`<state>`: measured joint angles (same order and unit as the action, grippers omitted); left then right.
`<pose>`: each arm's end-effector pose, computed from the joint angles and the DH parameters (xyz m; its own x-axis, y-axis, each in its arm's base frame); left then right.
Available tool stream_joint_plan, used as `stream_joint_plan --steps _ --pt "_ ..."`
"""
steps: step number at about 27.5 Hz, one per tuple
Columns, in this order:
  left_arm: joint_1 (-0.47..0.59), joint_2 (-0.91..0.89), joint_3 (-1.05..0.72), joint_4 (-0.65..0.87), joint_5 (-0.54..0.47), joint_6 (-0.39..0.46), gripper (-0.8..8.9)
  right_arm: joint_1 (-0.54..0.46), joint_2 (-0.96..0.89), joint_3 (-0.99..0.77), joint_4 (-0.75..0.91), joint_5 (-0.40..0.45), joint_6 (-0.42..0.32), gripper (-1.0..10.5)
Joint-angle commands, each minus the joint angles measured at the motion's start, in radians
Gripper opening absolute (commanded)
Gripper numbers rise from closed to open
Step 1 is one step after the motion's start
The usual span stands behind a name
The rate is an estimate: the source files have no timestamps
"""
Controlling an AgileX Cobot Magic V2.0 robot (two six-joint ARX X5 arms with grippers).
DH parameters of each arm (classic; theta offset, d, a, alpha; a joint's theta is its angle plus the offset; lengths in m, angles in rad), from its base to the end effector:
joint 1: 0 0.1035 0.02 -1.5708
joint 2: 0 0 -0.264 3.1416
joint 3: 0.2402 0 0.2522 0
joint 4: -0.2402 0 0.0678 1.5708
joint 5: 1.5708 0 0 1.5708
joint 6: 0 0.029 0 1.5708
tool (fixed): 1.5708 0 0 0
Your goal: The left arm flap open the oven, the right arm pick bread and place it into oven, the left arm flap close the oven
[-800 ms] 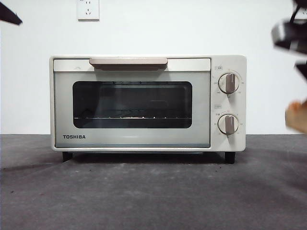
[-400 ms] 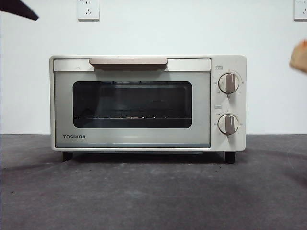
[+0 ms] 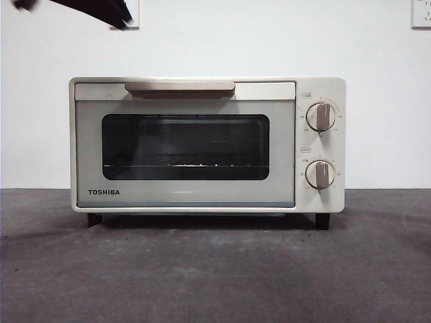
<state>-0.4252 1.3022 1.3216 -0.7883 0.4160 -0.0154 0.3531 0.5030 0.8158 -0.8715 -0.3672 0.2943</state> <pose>0.2334 -0.1185 0.3572 0.4322 -0.6393 -0.6360 0.6321 0.7178 -0.2920 0.0750 0.0387 0.3129 0.6185 0.6105 -0.4947 -0.4380 0.7905 0.4281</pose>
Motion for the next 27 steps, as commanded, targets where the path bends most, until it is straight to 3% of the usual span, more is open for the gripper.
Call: stream_joint_plan --steps 1,6,12,27 --pt "-0.025 0.077 0.045 0.023 -0.02 0.07 0.08 0.005 -0.043 0.017 0.002 -0.011 0.039 1.6" --pt "-0.047 0.16 0.054 0.135 -0.031 0.073 0.08 0.005 -0.118 0.017 -0.012 -0.03 0.048 1.6" --pt "-0.047 0.201 0.054 0.243 -0.031 0.01 0.07 0.005 -0.159 0.017 -0.041 -0.029 0.058 1.6" --pt "-0.049 0.275 0.054 0.15 -0.058 0.023 0.07 0.005 -0.16 0.017 -0.061 -0.029 0.064 1.6"
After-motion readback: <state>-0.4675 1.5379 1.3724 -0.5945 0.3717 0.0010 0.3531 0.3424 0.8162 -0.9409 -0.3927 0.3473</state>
